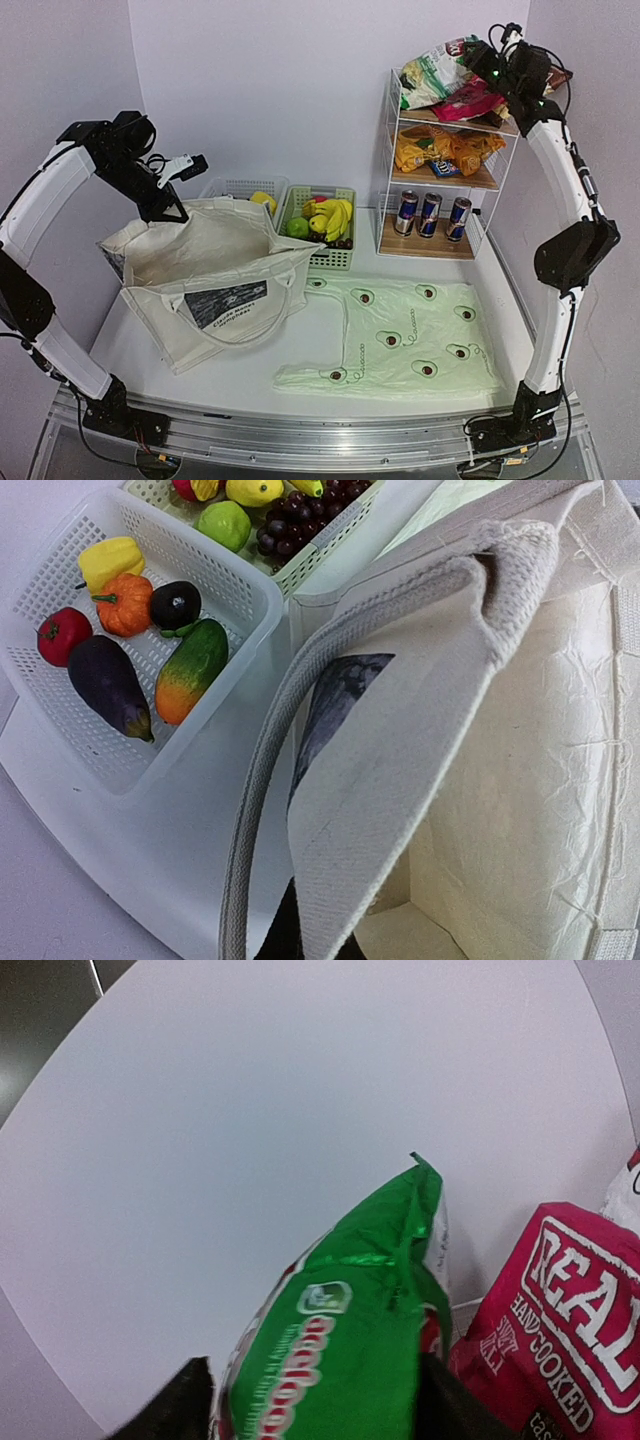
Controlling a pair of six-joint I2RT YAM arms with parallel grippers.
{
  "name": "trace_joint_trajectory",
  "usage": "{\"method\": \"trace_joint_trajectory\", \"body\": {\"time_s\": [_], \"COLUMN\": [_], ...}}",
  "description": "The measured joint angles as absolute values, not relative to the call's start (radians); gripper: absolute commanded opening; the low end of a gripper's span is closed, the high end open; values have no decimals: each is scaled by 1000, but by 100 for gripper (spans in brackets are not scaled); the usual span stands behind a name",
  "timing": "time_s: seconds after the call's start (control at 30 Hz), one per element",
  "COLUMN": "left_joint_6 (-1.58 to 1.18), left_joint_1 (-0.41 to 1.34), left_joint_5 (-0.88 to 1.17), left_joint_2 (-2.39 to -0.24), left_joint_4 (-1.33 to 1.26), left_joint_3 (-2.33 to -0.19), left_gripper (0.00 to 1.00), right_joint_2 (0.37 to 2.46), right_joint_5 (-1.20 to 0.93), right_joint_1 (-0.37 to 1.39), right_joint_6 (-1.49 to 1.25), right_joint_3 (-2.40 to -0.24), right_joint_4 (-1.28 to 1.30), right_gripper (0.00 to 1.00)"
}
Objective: Place the mixed food into the grocery bags and tie them
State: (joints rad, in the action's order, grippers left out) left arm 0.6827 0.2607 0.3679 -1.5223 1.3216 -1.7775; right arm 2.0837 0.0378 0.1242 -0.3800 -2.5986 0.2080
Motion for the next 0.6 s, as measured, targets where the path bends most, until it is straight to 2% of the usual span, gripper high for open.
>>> {"method": "trace_joint_trajectory", "body": {"time_s": [0.13, 0.17, 0.27, 0.6], "left_joint_6": [683, 683, 682, 682], "left_joint_1": [261, 261, 261, 261], "left_joint_5": [368, 368, 368, 376], "left_joint_2": [-1522, -1521, -1516, -1501], "left_joint_4": [1322, 1322, 1319, 1316], "left_joint_3": [-1777, -1777, -1772, -1754], "left_gripper": [0, 0, 0, 0], "right_joint_2": [2085, 2085, 2085, 2064], "right_joint_5": [25, 23, 23, 22], "right_joint_1": [123, 122, 120, 122], "right_joint_6": [-399, -397, -394, -470], "right_joint_3": [-2605, -2605, -2605, -2589], "right_joint_4": [180, 176, 170, 90], "right_gripper": [6, 4, 0, 0]}}
